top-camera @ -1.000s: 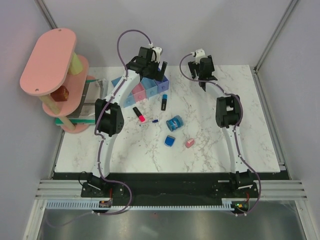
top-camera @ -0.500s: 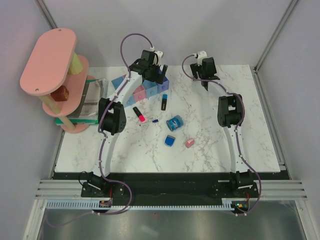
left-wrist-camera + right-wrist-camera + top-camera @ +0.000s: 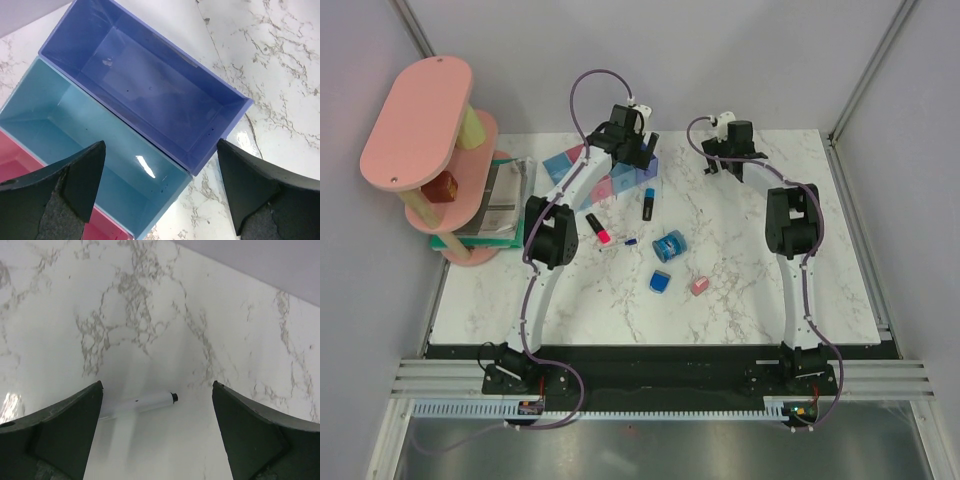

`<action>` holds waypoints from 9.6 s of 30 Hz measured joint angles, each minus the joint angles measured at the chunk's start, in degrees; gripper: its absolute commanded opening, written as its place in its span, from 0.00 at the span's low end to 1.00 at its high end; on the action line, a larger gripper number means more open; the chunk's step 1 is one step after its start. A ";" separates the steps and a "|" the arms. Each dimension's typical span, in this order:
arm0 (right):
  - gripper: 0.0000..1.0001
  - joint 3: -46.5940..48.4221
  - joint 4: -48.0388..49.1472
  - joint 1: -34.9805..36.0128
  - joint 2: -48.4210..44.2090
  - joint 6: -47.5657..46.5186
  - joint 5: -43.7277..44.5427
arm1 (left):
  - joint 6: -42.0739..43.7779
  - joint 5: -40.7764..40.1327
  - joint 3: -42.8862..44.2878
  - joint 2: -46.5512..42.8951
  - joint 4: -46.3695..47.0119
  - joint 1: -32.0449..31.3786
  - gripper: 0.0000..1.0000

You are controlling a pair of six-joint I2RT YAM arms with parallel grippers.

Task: Sort the stationery into containers
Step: Move the pen to the center of the board, then pick up the pen from the center of the board, then place the pen in the storage box.

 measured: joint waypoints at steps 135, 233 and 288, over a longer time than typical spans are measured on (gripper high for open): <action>0.98 -58.71 -13.97 -2.45 -49.35 3.04 -4.94 | 5.05 7.15 -6.34 0.11 11.52 -16.76 1.00; 0.03 -23.08 -23.65 -3.43 -33.81 13.60 -13.49 | 8.39 -14.97 -12.83 -4.09 -6.54 2.10 1.00; 0.57 -23.21 -28.09 4.02 -37.44 0.85 -14.69 | 33.31 17.81 -61.18 -39.19 -2.78 -0.46 0.99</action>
